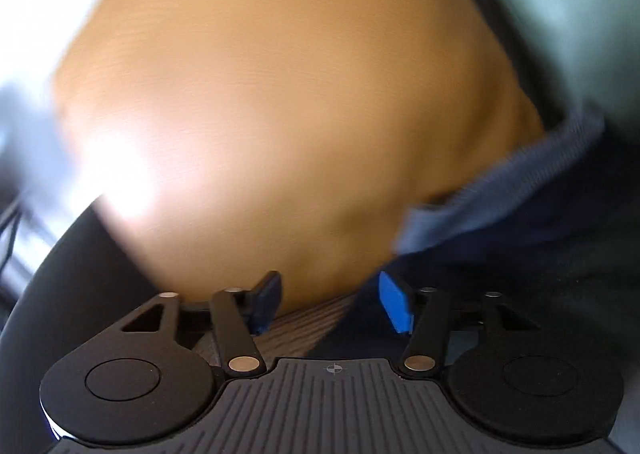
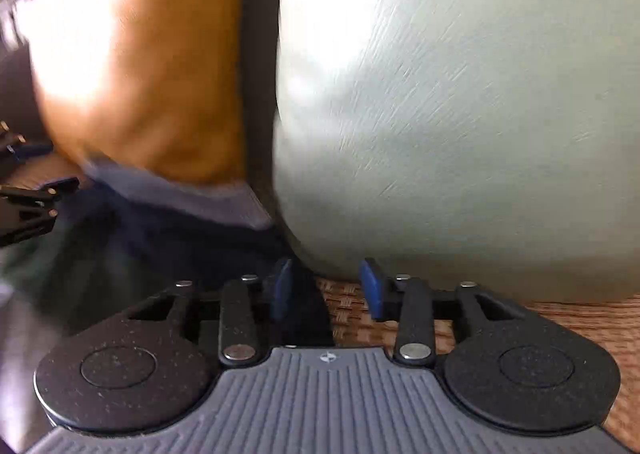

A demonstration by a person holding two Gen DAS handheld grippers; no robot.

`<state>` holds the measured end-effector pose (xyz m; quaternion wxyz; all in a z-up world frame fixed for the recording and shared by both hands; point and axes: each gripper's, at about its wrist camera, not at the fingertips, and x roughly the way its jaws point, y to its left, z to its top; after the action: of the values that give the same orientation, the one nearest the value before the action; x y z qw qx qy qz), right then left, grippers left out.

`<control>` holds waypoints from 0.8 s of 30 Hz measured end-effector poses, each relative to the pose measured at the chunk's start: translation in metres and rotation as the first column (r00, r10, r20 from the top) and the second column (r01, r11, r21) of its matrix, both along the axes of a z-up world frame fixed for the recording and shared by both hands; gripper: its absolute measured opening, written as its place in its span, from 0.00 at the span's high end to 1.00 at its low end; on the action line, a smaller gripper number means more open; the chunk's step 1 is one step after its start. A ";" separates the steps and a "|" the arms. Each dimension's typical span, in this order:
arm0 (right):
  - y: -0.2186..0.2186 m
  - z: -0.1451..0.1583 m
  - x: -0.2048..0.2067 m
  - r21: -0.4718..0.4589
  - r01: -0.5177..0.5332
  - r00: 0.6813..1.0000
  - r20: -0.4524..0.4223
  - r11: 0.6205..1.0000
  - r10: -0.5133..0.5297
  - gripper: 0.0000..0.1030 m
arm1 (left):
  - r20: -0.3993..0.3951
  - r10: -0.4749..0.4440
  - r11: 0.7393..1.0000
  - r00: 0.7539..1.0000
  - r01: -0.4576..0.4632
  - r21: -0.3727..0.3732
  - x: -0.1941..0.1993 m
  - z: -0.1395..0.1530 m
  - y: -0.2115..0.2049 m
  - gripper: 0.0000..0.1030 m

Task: Fold clothes
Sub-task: 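Spread the sweater flat on the seat, then grasp the grey hem with both grippers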

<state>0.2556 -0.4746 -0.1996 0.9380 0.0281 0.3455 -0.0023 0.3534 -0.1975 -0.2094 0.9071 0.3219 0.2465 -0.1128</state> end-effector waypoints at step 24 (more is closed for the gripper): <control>0.114 -0.002 -0.440 0.264 0.084 0.986 -0.160 0.961 -0.042 0.36 | -0.442 -0.112 0.935 0.890 -0.056 -0.350 -0.386 -0.006 0.254 0.20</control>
<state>-0.1848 -0.3603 -0.2019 0.8957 0.1664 0.4122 0.0128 -0.0322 0.0564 -0.2156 0.8652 0.1219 0.4227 -0.2405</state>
